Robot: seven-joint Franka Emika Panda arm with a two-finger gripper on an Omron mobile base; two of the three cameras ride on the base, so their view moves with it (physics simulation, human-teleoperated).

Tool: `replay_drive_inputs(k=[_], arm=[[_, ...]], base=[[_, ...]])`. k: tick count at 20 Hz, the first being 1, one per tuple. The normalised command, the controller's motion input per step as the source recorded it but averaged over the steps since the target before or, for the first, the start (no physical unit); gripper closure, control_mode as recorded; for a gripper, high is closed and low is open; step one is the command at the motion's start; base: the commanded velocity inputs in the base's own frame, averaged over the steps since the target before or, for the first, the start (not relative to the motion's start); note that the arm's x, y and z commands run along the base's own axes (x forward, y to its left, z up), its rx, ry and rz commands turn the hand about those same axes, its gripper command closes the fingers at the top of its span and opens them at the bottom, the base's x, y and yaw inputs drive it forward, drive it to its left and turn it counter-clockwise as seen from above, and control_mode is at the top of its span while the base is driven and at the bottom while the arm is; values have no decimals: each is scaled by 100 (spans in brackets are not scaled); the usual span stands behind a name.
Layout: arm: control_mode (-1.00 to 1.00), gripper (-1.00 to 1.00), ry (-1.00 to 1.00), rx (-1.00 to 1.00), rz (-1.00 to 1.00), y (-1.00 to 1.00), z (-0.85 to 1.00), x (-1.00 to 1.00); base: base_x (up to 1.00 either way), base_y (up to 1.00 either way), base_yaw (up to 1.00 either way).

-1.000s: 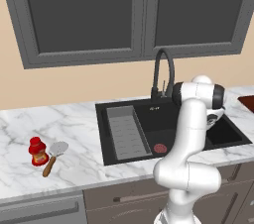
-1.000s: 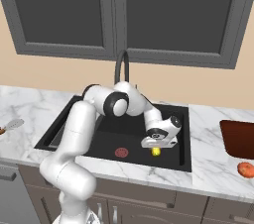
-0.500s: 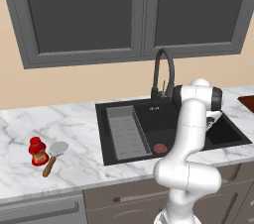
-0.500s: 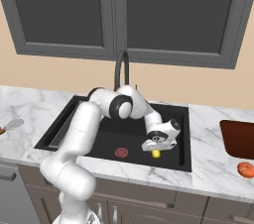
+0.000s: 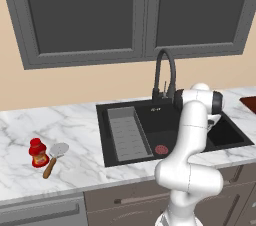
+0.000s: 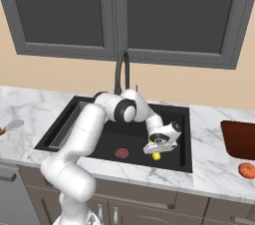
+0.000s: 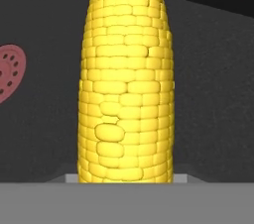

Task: Pick up all produce items and place them in the sink. Turn on the sink faucet to wash them. Then turn the sink off and put them in the tray.

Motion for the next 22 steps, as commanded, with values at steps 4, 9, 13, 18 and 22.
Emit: replay_drive_inputs(k=[4,9,13,18,22], arm=[[-100,-100,0,0,6,0,-22,11],[-100,-100,-4,0,6,0,4,0],[-100,-100,-8,0,3,-1,31,-15],[-100,-100,-6,0,1,-5,61,-20],[-100,-100,-6,0,0,-1,69,-32]], base=[[0,0,0],[0,0,0],[0,0,0],[0,0,0],[0,0,0]])
